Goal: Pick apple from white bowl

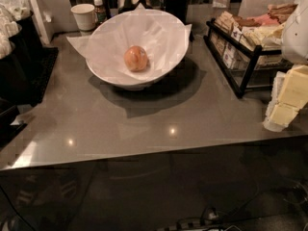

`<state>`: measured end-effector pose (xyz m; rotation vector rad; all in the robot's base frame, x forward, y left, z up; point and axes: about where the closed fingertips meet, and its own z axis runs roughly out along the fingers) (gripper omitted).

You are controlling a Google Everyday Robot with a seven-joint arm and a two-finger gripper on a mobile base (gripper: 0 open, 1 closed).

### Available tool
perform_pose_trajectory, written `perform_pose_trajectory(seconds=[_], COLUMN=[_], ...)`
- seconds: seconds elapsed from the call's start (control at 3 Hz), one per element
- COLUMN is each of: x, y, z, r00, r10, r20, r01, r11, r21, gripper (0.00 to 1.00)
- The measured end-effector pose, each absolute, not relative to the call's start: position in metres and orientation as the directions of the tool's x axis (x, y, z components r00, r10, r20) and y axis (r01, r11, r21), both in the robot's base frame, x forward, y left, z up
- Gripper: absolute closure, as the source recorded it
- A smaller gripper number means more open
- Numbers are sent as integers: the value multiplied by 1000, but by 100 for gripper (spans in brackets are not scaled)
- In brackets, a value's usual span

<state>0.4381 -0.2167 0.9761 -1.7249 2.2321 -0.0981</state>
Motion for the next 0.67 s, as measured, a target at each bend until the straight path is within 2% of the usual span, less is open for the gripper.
perform_pose_trajectory(seconds=[0.67], x=[455], y=[-209], z=[984], r00=[-202], r10=[-946], r20=[-254], r01=[-924], r11=[270], r21=[-271], gripper=[0])
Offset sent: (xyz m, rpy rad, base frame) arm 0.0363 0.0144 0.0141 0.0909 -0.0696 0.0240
